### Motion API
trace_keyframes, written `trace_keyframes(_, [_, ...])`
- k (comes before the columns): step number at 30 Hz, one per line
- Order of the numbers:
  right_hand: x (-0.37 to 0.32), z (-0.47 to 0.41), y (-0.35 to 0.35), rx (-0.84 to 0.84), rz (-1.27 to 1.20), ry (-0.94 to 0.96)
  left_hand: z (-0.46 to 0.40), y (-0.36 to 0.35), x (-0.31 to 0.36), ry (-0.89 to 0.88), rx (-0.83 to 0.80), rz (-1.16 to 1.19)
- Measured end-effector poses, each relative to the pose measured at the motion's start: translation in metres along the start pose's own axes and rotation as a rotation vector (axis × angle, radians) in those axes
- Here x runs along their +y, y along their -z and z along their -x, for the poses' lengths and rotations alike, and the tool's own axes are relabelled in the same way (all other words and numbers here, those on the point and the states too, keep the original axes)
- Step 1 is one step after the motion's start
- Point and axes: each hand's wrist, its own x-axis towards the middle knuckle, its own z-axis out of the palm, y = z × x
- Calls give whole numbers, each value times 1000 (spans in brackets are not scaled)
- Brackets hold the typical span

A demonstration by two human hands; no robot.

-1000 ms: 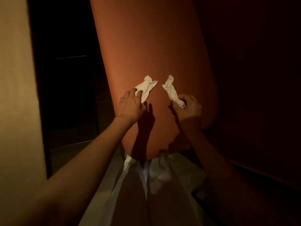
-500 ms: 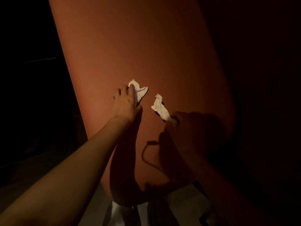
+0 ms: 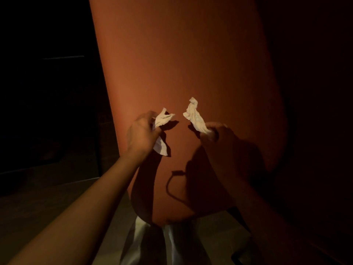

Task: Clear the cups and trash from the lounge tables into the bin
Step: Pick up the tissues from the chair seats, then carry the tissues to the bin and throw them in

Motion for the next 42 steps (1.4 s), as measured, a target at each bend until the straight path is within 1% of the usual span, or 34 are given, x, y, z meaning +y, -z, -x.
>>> trace_keyframes(3, [-6, 13, -2, 10, -39, 55, 33, 16, -2, 5, 57, 72])
trace_keyframes(5, [-12, 28, 4, 47, -78, 71, 59, 28, 4, 23, 103, 106])
trace_keyframes(8, [-25, 54, 25, 75, -195, 121, 105, 54, 22, 5, 166, 169])
trace_keyframes(10, [-38, 69, 46, 36, -270, 153, 141, 76, 38, -24, 228, 174])
trace_keyframes(12, [-56, 85, 71, -14, -332, 136, 181, 100, 57, -28, 295, 190])
trace_keyframes(16, [-95, 135, 123, -95, -394, 225, 272, 138, 93, 29, 453, 232])
trace_keyframes(19, [-112, 183, 153, -215, -367, 305, 347, 151, 107, 126, 590, 276])
trace_keyframes(21, [-118, 220, 166, -316, -308, 375, 403, 155, 108, 234, 680, 300])
trace_keyframes(23, [-115, 242, 171, -376, -251, 441, 442, 152, 102, 314, 736, 355])
trace_keyframes(25, [-116, 275, 175, -501, -174, 518, 499, 152, 96, 389, 818, 412])
trace_keyframes(26, [-117, 291, 175, -570, -131, 547, 527, 151, 92, 425, 868, 410])
trace_keyframes(28, [-118, 322, 173, -688, -71, 629, 581, 144, 83, 496, 965, 328])
trace_keyframes(30, [-122, 355, 167, -781, -33, 767, 632, 134, 73, 578, 1046, 296])
trace_keyframes(34, [-134, 436, 145, -959, 84, 1038, 730, 110, 55, 744, 1207, 335])
trace_keyframes(39, [-144, 580, 101, -1121, 142, 1222, 868, 76, 33, 909, 1359, 425])
trace_keyframes(42, [-141, 679, 79, -1230, 105, 1322, 963, 54, 14, 998, 1455, 391])
